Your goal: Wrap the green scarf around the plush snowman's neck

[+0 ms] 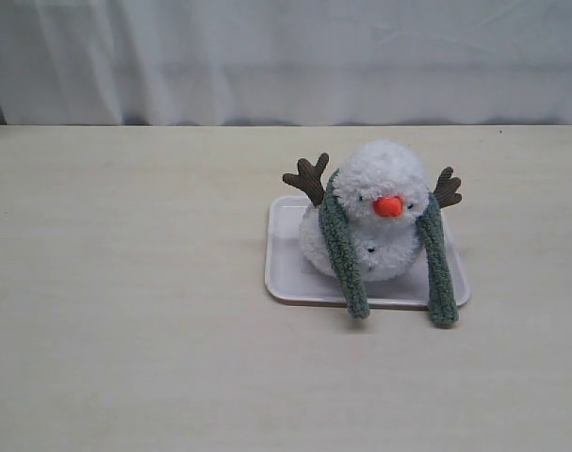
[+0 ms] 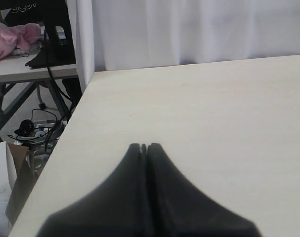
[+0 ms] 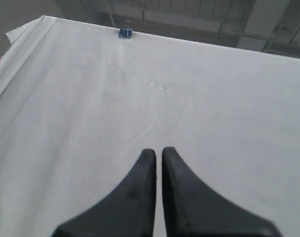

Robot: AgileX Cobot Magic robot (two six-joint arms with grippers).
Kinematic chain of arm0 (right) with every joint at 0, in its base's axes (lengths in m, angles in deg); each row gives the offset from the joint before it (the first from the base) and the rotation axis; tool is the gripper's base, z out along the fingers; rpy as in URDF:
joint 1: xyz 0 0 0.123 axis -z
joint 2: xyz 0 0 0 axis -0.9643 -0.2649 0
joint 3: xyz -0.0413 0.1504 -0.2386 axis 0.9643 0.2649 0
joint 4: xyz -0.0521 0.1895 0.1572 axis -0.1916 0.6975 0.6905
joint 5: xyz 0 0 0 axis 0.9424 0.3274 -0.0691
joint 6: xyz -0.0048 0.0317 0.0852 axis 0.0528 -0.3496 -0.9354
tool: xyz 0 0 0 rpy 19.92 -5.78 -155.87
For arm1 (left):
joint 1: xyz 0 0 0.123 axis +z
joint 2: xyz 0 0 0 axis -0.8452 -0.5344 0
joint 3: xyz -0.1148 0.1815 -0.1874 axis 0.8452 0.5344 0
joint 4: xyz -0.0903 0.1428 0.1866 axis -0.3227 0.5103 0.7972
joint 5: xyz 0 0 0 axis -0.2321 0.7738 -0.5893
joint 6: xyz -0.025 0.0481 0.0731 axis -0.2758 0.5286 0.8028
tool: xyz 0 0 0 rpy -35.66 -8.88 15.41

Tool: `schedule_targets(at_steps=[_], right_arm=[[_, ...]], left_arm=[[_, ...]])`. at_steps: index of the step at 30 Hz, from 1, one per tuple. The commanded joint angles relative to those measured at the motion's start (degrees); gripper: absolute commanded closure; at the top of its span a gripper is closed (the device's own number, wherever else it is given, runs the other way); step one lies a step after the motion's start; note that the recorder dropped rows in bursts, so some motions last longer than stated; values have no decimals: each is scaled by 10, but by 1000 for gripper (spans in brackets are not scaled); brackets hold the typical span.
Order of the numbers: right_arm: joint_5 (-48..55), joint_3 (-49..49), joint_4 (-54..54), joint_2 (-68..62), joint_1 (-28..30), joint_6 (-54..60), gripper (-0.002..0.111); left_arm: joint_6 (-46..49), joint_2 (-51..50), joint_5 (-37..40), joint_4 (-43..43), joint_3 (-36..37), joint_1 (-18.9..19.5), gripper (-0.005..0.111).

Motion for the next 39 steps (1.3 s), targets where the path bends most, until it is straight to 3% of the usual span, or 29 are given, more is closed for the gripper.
schedule_targets(at_steps=[1, 11, 19, 39], right_arm=[[-4, 32, 82, 1, 5, 0, 104], [23, 69, 169, 1, 6, 27, 104], [55, 106, 171, 1, 6, 27, 104], [323, 138, 171, 1, 8, 24, 104]], left_arm=[[-1, 1, -5, -2, 2, -2, 107], [-1, 1, -5, -2, 2, -2, 107], [-1, 1, -5, -2, 2, -2, 107], [-1, 1, -5, -2, 2, -2, 107]])
